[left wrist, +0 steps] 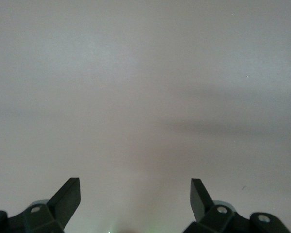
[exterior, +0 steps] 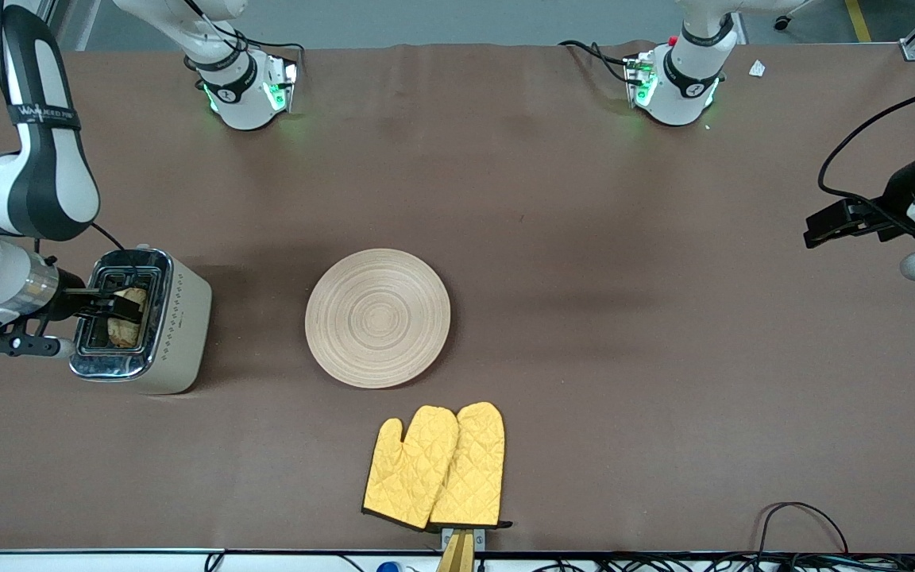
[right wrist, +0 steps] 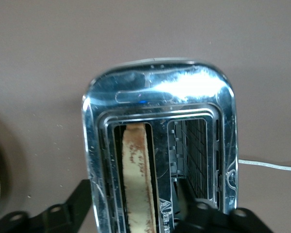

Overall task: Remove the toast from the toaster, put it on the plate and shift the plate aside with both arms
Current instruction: 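Grasp the toast slice with the right gripper and lift it out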

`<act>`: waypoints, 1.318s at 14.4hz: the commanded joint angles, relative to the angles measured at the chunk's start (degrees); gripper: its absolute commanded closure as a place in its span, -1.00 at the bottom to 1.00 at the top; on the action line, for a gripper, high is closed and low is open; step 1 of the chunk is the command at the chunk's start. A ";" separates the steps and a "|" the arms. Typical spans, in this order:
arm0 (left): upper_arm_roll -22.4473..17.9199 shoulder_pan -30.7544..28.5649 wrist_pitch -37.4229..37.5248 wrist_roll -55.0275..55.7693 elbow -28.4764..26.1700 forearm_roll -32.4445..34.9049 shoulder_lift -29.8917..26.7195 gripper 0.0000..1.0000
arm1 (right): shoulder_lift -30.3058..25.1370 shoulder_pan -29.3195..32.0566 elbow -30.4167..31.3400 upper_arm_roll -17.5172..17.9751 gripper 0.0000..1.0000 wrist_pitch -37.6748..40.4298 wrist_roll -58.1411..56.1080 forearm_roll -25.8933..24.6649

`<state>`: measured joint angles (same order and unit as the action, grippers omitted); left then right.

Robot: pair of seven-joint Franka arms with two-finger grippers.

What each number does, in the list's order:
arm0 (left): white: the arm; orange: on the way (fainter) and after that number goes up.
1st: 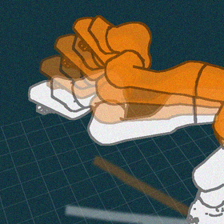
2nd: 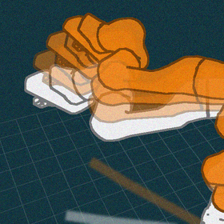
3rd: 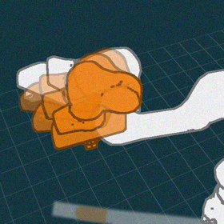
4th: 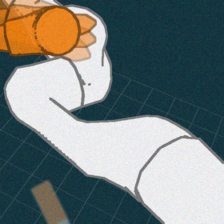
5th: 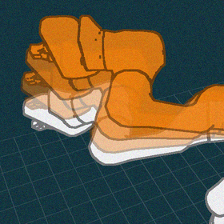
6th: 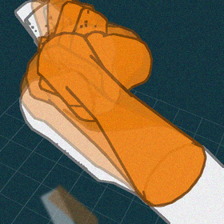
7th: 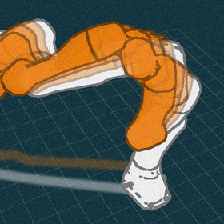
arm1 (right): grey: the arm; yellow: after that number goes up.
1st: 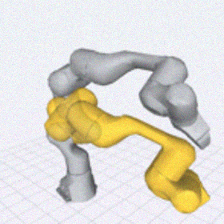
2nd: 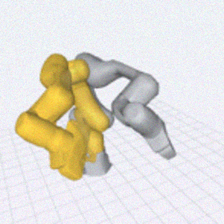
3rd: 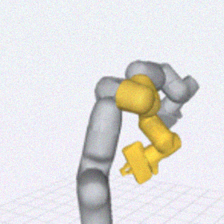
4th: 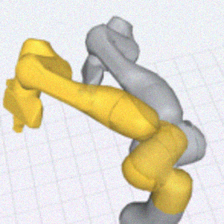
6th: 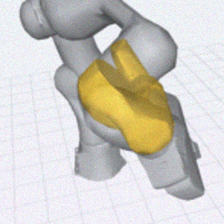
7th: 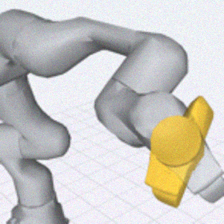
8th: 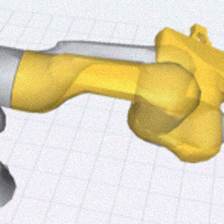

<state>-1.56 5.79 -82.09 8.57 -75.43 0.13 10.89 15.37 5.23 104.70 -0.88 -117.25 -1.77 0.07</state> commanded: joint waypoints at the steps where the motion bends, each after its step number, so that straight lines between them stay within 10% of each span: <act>1: -0.64 0.10 0.79 -0.48 0.02 0.04 -0.35 -1.00 | -2.19 0.93 2.43 0.52 0.23 -0.35 -2.89 0.72; 4: -0.64 0.36 0.70 0.05 0.02 0.13 -0.52 -1.00 | -2.19 0.93 2.09 0.52 0.73 0.27 -2.80 0.72; 12: -1.26 -1.22 2.46 -0.04 -0.24 -2.23 -0.52 -1.00 | -3.86 -0.12 -20.39 1.40 0.88 25.64 2.00 0.37; 19: -0.91 -1.31 2.72 -0.74 -0.24 -6.18 -0.26 -1.00 | 2.81 -4.68 -20.77 16.52 0.86 20.85 30.30 -1.82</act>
<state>-2.45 4.61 -80.15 8.65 -75.56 -3.42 10.90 14.66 2.33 84.39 14.06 -94.20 22.72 -0.20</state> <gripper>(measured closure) 0.000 0.930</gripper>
